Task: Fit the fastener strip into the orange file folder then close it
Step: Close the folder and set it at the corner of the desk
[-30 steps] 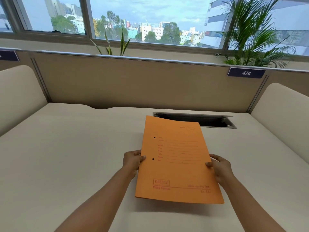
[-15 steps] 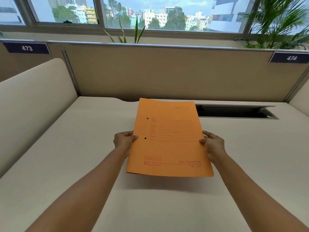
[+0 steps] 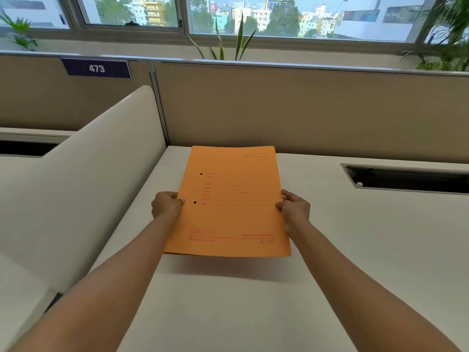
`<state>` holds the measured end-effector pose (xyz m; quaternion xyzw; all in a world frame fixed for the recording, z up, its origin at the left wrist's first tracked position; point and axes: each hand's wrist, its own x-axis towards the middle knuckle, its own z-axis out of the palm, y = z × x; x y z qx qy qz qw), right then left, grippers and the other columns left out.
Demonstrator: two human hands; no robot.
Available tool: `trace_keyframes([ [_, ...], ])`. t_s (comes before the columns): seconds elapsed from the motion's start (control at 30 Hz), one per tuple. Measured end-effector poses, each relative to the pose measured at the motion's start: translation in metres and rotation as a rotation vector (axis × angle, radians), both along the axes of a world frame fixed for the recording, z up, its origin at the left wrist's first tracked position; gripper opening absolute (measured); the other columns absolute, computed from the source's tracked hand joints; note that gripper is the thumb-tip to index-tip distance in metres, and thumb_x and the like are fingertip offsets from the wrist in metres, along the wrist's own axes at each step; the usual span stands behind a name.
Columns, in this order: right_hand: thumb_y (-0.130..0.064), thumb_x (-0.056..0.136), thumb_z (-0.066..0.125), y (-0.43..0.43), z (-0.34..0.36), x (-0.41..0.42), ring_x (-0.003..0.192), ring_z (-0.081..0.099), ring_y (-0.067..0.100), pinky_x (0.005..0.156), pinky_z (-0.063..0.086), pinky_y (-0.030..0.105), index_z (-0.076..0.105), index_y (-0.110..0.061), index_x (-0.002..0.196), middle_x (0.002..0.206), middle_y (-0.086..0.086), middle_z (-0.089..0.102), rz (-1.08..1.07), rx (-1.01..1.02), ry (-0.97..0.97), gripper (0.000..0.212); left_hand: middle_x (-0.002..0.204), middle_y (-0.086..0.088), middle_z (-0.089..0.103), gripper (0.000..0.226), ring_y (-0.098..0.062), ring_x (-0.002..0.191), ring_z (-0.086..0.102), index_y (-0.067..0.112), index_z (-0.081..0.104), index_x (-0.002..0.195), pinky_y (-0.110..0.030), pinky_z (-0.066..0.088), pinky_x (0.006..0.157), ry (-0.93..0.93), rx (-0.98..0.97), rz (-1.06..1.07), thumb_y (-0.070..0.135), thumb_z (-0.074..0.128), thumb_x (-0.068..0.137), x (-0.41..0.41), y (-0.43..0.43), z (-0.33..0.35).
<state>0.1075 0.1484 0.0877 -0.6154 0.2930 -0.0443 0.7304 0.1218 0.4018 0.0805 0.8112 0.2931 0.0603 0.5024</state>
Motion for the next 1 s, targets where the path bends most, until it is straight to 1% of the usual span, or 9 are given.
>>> trace_keyframes([
  [0.13,0.012,0.083,0.049,0.05,-0.008,0.02,0.101,0.062,0.028,0.091,0.053,0.043,0.057,-0.009,0.123,0.123,0.013,0.062,-0.005,0.002,0.019,0.045,0.109,-0.018,0.067,0.022,-0.038,0.096,0.062,0.004,0.065,0.107,-0.038,0.046,0.079,0.048,0.132,-0.065,0.013,0.054,0.091,0.017,0.039,-0.008],
  [0.27,0.012,0.082,0.05,0.086,-0.018,0.033,0.094,0.062,0.026,0.081,0.053,0.035,0.057,-0.008,0.121,0.121,0.013,0.063,-0.018,0.009,0.056,0.045,0.107,-0.021,0.064,0.02,-0.039,0.095,0.06,0.0,0.057,0.095,-0.042,0.048,0.078,0.126,0.199,-0.098,0.02,0.056,0.09,0.027,0.063,-0.016],
  [0.4,0.013,0.082,0.049,0.104,-0.033,0.041,0.089,0.061,0.025,0.08,0.053,0.036,0.057,-0.007,0.121,0.12,0.016,0.063,-0.037,0.065,0.112,0.045,0.117,-0.019,0.059,0.032,-0.037,0.104,0.057,0.0,0.053,0.112,-0.039,0.044,0.074,0.076,0.35,-0.123,0.019,0.059,0.087,0.03,0.071,-0.025],
  [0.5,0.014,0.082,0.05,0.111,-0.041,0.044,0.087,0.061,0.024,0.078,0.053,0.035,0.057,-0.007,0.122,0.119,0.016,0.064,-0.022,0.05,0.123,0.045,0.135,-0.016,0.05,0.049,-0.032,0.123,0.047,0.003,0.047,0.127,-0.043,0.042,0.092,0.012,0.529,-0.253,0.027,0.059,0.087,0.029,0.068,-0.038],
  [0.6,0.011,0.084,0.05,0.118,-0.045,0.046,0.094,0.062,0.025,0.086,0.053,0.037,0.056,-0.007,0.123,0.121,0.016,0.063,0.031,0.018,0.124,0.044,0.157,-0.008,0.021,0.077,-0.028,0.144,0.019,0.018,0.024,0.147,-0.05,0.024,0.112,0.158,0.683,-0.444,0.058,0.049,0.085,0.027,0.06,-0.05],
  [0.63,0.009,0.085,0.051,0.12,-0.047,0.046,0.102,0.061,0.026,0.092,0.052,0.039,0.054,-0.007,0.125,0.124,0.015,0.062,0.07,-0.046,0.114,0.043,0.158,-0.006,0.015,0.082,-0.028,0.145,0.014,0.023,0.019,0.148,-0.052,0.02,0.113,0.213,0.721,-0.483,0.067,0.043,0.082,0.026,0.056,-0.053],
  [0.7,0.002,0.086,0.053,0.123,-0.049,0.042,0.117,0.055,0.027,0.103,0.045,0.039,0.05,-0.007,0.129,0.13,0.015,0.057,0.218,-0.329,0.071,0.043,0.16,-0.004,0.007,0.087,-0.029,0.146,0.007,0.029,0.012,0.149,-0.056,0.015,0.113,0.307,0.747,-0.523,0.077,0.031,0.079,0.024,0.052,-0.059],
  [0.8,-0.006,0.088,0.054,0.13,-0.052,0.034,0.129,0.044,0.027,0.108,0.036,0.037,0.044,-0.008,0.133,0.141,0.013,0.046,0.434,-0.716,-0.044,0.047,0.16,-0.004,-0.001,0.089,-0.03,0.147,0.0,0.029,0.007,0.149,-0.06,0.01,0.113,0.384,0.758,-0.527,0.079,0.026,0.078,0.021,0.052,-0.063],
  [1.0,-0.04,0.084,0.059,0.151,-0.064,0.013,0.141,0.024,0.022,0.116,0.02,0.038,0.036,-0.017,0.139,0.155,0.005,0.023,0.915,-1.066,-0.079,0.064,0.16,-0.003,-0.007,0.091,-0.03,0.147,-0.007,0.03,0.002,0.149,-0.063,0.004,0.112,0.406,0.757,-0.523,0.079,0.028,0.077,0.022,0.054,-0.068],
])
